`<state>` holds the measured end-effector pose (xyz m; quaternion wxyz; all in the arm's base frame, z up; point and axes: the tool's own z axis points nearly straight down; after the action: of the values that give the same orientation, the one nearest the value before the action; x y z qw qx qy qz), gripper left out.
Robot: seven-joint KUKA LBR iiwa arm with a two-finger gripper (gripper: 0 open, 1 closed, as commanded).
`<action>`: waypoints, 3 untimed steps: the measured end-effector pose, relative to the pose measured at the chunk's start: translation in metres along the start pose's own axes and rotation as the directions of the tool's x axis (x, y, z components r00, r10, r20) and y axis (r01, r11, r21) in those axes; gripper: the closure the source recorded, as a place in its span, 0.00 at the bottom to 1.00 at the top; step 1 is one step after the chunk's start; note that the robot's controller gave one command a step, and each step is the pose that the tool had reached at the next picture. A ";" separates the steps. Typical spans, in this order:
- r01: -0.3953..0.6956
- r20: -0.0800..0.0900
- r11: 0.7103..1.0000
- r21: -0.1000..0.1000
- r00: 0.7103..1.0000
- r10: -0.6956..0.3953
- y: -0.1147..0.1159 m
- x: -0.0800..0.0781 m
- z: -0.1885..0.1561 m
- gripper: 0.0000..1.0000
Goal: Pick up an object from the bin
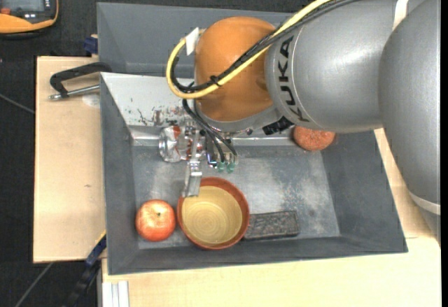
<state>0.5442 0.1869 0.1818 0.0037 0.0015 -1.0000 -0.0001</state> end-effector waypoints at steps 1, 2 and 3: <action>0.059 -0.006 0.998 0.004 0.998 -0.059 -0.097 0.018 0.060 0.00; 0.388 -0.005 0.922 0.000 0.922 -0.388 -0.074 0.011 0.084 0.00; 0.385 -0.001 0.923 0.001 0.923 -0.385 -0.074 0.009 0.083 1.00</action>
Offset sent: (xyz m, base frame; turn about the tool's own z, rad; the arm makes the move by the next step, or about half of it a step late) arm -0.0178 -0.0920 -0.0573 -0.0651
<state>0.5349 0.1126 0.0989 0.0038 0.1978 -0.9802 -0.0003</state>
